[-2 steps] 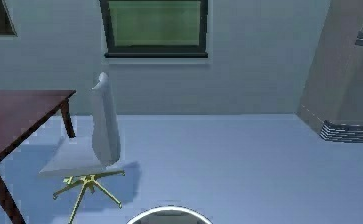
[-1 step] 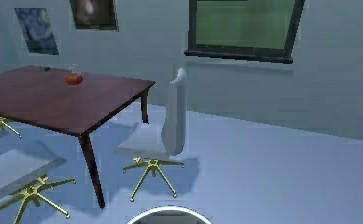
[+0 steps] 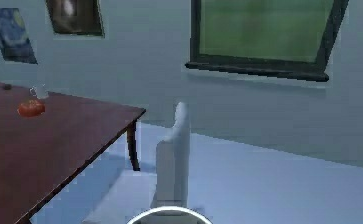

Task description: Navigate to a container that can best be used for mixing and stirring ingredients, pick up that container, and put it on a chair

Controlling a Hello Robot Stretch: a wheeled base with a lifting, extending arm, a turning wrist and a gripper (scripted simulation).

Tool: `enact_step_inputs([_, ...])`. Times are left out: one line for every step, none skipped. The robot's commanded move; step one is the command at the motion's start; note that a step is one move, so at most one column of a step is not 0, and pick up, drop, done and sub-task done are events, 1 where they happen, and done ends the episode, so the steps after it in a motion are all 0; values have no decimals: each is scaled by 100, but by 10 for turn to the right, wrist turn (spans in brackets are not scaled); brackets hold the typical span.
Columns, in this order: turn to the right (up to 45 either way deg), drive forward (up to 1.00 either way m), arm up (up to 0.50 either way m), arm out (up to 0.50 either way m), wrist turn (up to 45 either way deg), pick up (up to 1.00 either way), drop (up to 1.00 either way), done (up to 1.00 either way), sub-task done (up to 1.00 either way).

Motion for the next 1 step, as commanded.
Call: enact_step_inputs([-450,0,0,0,0,0,0,0,0])
